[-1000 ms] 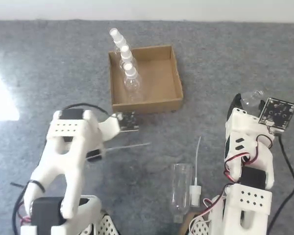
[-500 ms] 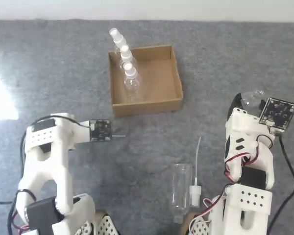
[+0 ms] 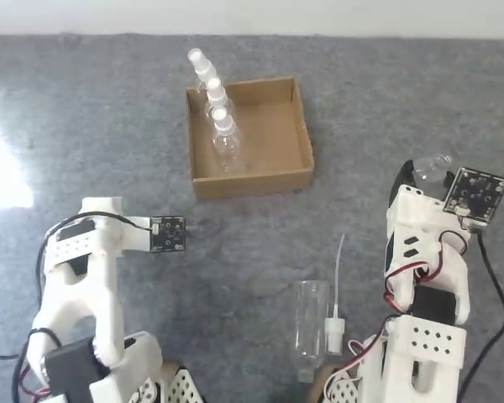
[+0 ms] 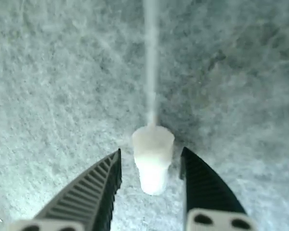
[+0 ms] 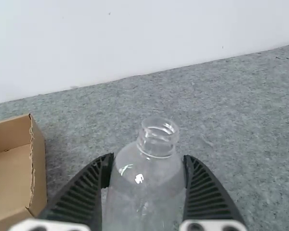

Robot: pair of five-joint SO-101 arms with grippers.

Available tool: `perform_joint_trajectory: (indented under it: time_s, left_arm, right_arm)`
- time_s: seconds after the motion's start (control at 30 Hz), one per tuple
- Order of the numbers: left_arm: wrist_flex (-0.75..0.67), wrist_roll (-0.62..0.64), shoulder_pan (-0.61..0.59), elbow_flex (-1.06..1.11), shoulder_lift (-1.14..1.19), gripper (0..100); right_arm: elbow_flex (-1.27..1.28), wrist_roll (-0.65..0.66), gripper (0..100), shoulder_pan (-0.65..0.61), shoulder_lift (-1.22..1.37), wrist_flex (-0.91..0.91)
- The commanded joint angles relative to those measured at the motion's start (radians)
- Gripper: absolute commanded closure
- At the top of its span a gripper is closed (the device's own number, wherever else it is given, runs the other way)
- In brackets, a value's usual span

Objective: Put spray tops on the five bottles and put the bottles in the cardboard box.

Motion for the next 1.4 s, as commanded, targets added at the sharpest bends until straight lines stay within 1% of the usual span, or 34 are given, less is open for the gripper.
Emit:
perform_joint_trajectory:
  time_s: [0.0, 0.33, 0.43, 0.53, 0.67, 0.9, 0.93, 1.1, 1.17, 1.23, 1.3, 1.37]
  left_arm:
    - [-0.023, 0.041, -0.012, -0.025, -0.052, 80]
    - [-0.017, 0.13, -0.046, -0.07, -0.057, 80]
    - [-0.002, 0.138, -0.064, -0.054, -0.123, 80]
    - [0.095, 0.186, -0.071, -0.045, -0.253, 80]
    - [0.236, 0.196, -0.048, -0.044, -0.407, 80]
    - [0.413, 0.201, -0.046, -0.044, -0.542, 80]
    - [0.428, 0.221, -0.048, -0.045, -0.552, 80]
    - [0.453, 0.382, -0.046, -0.048, -0.578, 80]
    - [0.454, 0.47, -0.048, -0.044, -0.583, 80]
    - [0.451, 0.617, -0.051, -0.045, -0.583, 80]
    - [0.453, 0.779, -0.078, -0.053, -0.583, 80]
    - [0.453, 0.902, -0.101, -0.053, -0.583, 80]
  right_arm:
    - [-0.018, -0.002, 92.9, 0.005, -0.021, -0.024]
    - [-0.018, -0.002, 92.9, 0.005, -0.021, -0.024]
    - [-0.02, -0.002, 92.9, 0.005, -0.021, -0.024]
    - [-0.021, 0.0, 92.9, -0.01, -0.021, -0.024]
    - [-0.018, 0.069, 92.9, -0.044, -0.021, -0.025]
    - [-0.018, 0.075, 92.9, -0.045, -0.021, -0.025]
    - [-0.018, 0.075, 92.9, -0.044, -0.021, -0.025]
    - [-0.017, 0.069, 92.9, -0.042, -0.021, -0.025]
    - [-0.017, 0.069, 92.9, -0.042, -0.021, -0.024]
    - [-0.017, 0.069, 92.9, -0.042, -0.021, -0.024]
    - [-0.017, 0.069, 92.9, -0.042, -0.021, -0.024]
    - [-0.017, 0.069, 92.9, -0.042, -0.021, -0.024]
